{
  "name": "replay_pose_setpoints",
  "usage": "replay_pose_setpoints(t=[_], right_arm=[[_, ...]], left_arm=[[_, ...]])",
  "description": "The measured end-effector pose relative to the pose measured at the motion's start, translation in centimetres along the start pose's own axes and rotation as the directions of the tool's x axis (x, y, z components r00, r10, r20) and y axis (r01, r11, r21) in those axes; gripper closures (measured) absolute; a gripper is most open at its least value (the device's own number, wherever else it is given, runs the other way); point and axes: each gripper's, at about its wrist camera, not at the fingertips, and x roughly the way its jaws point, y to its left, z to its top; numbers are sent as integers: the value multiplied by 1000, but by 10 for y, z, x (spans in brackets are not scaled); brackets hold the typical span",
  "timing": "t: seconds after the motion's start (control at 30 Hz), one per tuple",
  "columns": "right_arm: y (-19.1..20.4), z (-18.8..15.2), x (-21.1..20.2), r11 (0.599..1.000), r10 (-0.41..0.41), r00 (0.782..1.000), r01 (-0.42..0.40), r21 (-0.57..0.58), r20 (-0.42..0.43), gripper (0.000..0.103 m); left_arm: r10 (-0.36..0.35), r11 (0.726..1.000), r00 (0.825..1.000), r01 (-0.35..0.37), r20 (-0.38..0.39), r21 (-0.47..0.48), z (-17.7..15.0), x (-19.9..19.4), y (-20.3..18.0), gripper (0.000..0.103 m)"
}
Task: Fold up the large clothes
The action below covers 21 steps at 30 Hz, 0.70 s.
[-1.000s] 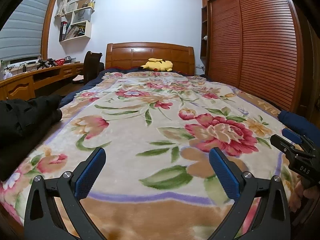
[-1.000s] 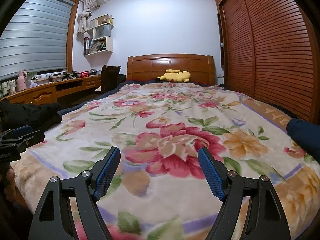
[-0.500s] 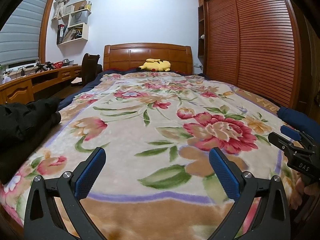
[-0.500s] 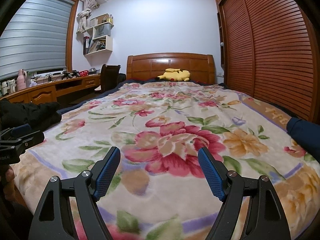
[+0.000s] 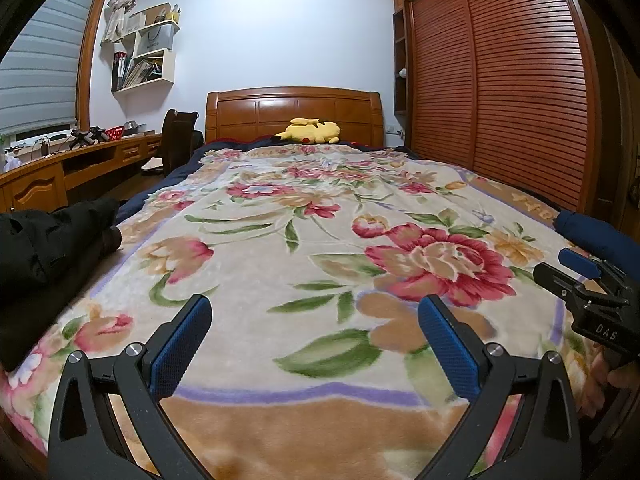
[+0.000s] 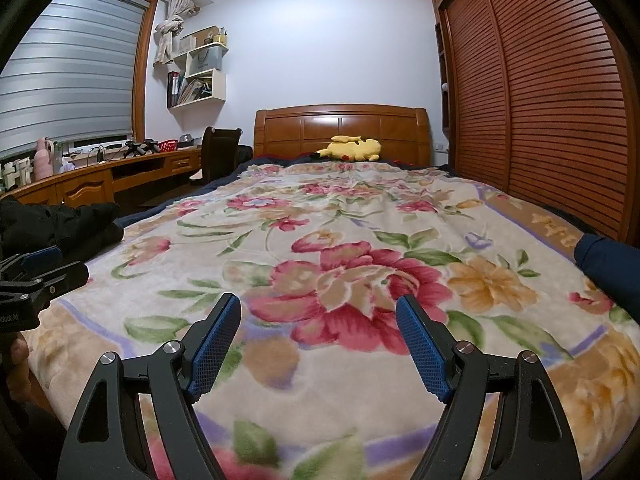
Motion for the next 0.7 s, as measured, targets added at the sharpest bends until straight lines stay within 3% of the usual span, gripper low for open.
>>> replay_pose_setpoints(t=[0.7], right_arm=[[-1, 1, 0, 1000, 3, 1000, -3, -1, -2, 22]], left_arm=[[2, 1000, 1000, -2, 1, 2, 0, 0, 0, 0]])
